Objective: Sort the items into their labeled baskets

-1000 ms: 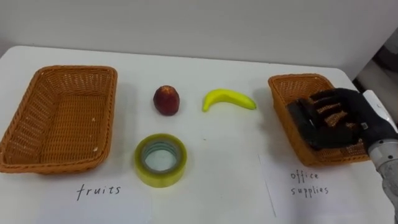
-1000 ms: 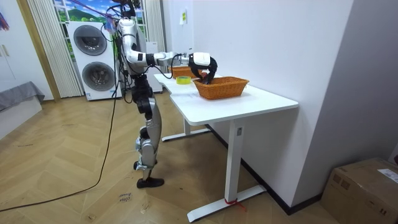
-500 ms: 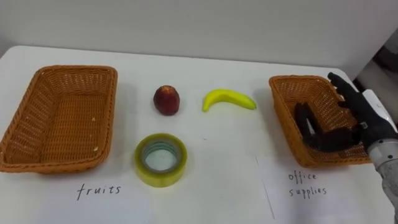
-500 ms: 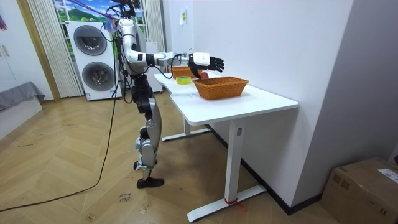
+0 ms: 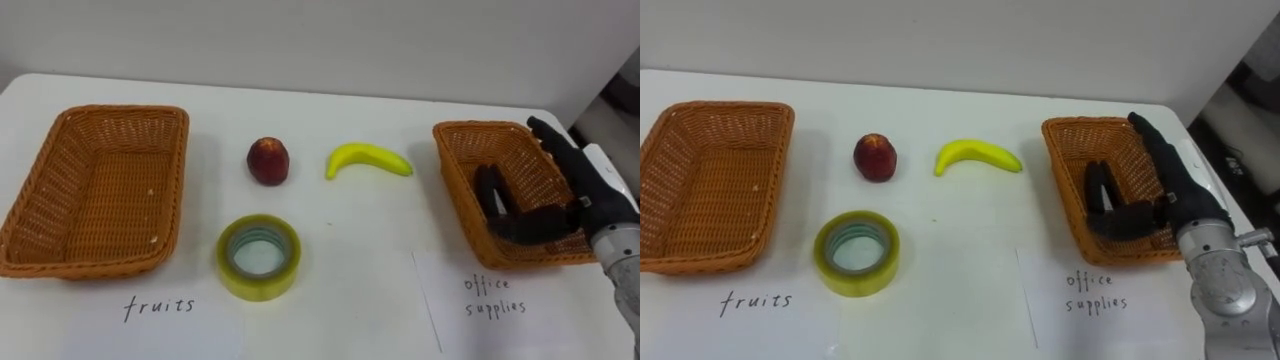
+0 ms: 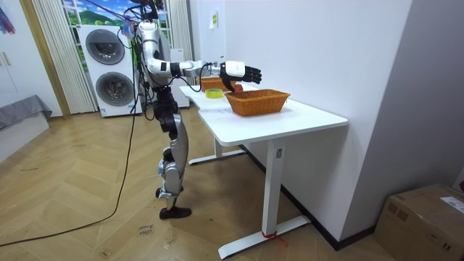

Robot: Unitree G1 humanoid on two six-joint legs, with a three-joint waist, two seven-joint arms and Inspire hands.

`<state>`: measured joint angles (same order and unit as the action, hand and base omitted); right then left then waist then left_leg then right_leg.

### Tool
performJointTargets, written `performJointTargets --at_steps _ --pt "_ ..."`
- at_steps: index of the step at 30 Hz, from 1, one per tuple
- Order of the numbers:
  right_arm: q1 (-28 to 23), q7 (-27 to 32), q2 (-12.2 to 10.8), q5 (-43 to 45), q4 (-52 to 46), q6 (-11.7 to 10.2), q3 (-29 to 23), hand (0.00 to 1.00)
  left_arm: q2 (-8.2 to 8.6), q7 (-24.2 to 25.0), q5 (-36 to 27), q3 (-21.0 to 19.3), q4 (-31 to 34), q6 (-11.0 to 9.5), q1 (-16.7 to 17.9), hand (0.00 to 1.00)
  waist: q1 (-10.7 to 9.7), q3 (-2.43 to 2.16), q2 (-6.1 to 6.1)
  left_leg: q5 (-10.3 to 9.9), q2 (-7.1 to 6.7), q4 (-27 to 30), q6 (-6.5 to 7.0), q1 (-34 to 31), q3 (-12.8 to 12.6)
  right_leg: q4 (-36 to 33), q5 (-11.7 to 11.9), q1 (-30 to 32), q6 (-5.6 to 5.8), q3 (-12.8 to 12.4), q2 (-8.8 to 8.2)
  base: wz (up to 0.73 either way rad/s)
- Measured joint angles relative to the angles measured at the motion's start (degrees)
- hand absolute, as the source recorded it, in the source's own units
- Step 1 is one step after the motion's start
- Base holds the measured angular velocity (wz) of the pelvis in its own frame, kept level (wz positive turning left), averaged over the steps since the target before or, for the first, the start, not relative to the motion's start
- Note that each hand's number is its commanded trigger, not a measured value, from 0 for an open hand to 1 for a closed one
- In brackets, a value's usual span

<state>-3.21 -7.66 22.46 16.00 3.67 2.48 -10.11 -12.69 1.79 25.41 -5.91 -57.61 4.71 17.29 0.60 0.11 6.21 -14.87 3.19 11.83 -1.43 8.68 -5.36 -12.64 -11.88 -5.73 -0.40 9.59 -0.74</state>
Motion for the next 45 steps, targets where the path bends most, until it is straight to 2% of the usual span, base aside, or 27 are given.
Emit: performJointTargets --at_steps 6,11,13,15,19,24,32,41,45 --pt "0.0 0.0 -0.1 -5.3 -0.5 0.0 0.0 0.00 0.11 -0.3 0.1 0.2 0.0 0.0 -0.2 0.00 0.0 -0.02 0.00 0.0 0.01 0.0 0.00 0.0 -0.1 0.0 0.0 0.1 0.00 0.0 0.00 0.00" --pt "0.0 0.9 -0.2 -11.8 -4.1 0.0 0.0 0.00 0.19 -2.5 0.2 0.1 0.5 -0.1 -0.2 0.00 0.4 -0.02 -0.08 0.0 0.04 0.0 0.00 -0.3 -0.1 0.0 0.0 0.2 0.00 -0.1 0.03 0.00" --pt "0.0 2.1 -0.2 -13.6 -5.7 -0.7 0.0 0.00 0.19 -3.4 0.2 -0.5 0.6 -0.1 -0.4 0.00 1.0 -0.03 -0.06 0.0 0.04 0.0 0.00 -0.3 -0.2 0.0 0.0 0.2 0.00 -0.1 0.03 0.00" --pt "0.0 2.4 -0.2 -13.8 -7.4 -0.8 0.0 0.00 0.13 -3.9 0.3 -0.9 0.8 -0.3 -0.9 0.00 1.4 -0.06 -0.02 0.0 0.03 -0.1 0.00 -0.3 -0.2 0.0 0.0 0.2 0.00 -0.1 0.01 0.00" --pt "1.5 3.0 -0.2 -15.9 -9.1 -2.5 0.0 0.00 0.02 -4.9 0.4 -1.0 0.7 -0.6 -1.0 0.00 1.5 -0.03 -0.08 0.0 0.04 -0.2 0.00 -0.4 -0.2 0.0 0.0 -0.1 0.00 -0.1 0.01 0.00" --pt "2.8 4.2 -0.2 -16.1 -9.5 -2.5 0.0 0.00 0.04 -5.3 0.4 -1.0 0.6 -0.5 -0.9 0.00 1.5 -0.07 -0.22 0.0 0.05 -0.1 0.00 -0.5 -0.2 -0.4 0.0 0.2 0.01 0.0 -0.03 0.00" --pt "2.9 5.3 -0.2 -16.1 -16.0 -2.5 0.2 0.00 0.18 -5.3 0.6 -1.0 0.9 -0.3 -0.7 0.00 1.8 -0.08 -0.67 0.0 0.04 -0.1 0.00 -0.4 -0.9 -1.0 -0.1 0.7 0.06 -0.3 -0.12 -0.04" --pt "5.6 4.8 -0.2 -16.6 -17.7 -2.4 5.3 0.00 0.29 -4.9 0.6 -0.4 0.8 0.1 -0.7 0.00 3.5 -0.08 -0.97 0.0 0.05 0.0 0.02 -0.1 -0.7 -1.1 -0.1 0.2 0.05 0.1 -0.16 0.01" --pt "6.6 3.7 -0.2 -16.6 -17.6 -2.4 8.4 0.00 0.29 -5.1 0.5 1.7 0.8 0.1 -0.8 0.00 4.5 -0.05 -1.01 0.0 0.04 0.0 0.02 -0.2 -0.2 -1.1 -0.1 0.1 0.05 0.6 -0.20 0.07"
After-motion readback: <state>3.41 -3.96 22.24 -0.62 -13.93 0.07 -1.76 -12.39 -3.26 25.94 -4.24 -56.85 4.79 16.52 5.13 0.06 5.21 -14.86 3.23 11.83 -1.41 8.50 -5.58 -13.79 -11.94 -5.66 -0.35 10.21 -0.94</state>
